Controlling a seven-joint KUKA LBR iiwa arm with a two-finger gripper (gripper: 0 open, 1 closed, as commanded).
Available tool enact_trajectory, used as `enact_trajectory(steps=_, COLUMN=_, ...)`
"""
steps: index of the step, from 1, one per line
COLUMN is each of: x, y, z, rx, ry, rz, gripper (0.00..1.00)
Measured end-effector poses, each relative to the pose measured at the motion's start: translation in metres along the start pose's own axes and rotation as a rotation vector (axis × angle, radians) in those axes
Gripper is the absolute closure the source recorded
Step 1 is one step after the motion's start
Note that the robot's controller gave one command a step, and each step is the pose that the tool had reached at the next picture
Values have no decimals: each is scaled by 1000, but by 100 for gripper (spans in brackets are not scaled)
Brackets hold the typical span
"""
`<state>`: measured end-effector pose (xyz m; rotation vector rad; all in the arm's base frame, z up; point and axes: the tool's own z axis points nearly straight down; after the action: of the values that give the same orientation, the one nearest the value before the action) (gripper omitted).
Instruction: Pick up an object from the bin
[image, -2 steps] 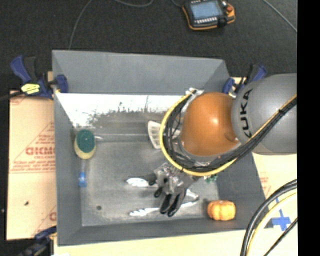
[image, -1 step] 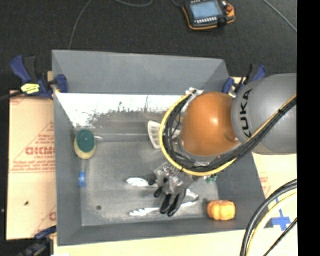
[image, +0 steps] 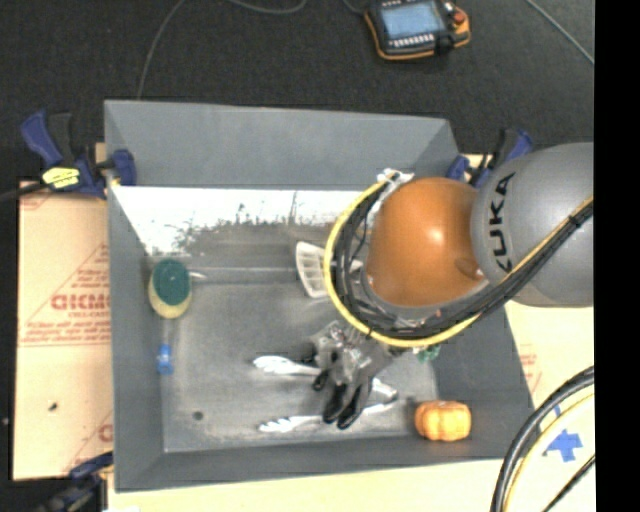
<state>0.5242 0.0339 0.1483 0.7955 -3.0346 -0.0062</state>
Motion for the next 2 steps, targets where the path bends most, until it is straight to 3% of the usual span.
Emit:
enact_trajectory(steps=1, x=34, y=-29, z=6, rx=0, ry=0, rz=-391, gripper=100)
enact_trajectory(steps=2, x=15, y=-11, z=-9, rx=2, ry=-9, rz=-26, gripper=100)
